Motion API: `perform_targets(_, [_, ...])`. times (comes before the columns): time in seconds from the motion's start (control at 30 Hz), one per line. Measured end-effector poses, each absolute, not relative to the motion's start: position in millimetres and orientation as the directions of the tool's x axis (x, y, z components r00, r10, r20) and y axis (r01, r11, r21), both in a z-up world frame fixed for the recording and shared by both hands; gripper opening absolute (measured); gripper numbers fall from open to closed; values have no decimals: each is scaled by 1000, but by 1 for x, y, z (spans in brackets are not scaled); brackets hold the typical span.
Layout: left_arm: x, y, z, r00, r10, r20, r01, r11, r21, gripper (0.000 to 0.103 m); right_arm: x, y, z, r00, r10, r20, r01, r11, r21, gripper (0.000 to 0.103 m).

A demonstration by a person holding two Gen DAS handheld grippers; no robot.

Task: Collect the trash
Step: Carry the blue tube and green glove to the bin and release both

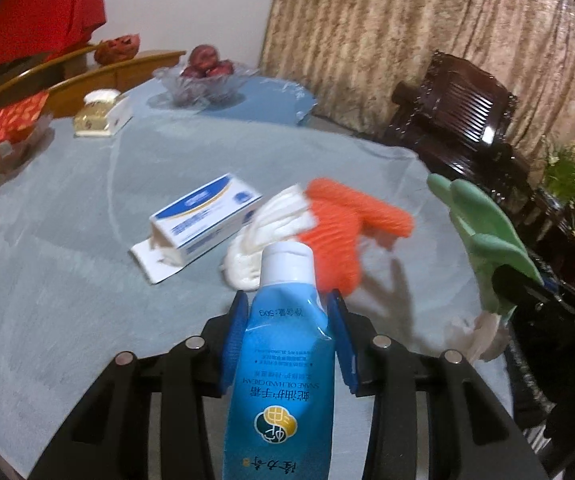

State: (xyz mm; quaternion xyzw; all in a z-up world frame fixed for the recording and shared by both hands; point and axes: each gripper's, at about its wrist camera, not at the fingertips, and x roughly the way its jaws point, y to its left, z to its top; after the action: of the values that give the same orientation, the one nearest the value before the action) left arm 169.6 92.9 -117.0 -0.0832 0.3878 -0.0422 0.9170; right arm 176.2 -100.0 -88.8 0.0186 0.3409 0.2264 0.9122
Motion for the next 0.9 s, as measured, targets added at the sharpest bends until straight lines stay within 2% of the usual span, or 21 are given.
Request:
perform_targets(0.4, [174,23,-81,719,-249,-649,156,968,-197,41,150,-166,-61,746,362,-559,-313,931,186,23])
perform_targets(0.9, [190,-115,-63,662,-438,-608,394,894,-214,40,111,-297,-51,827,130,-546,-71,989,128,23])
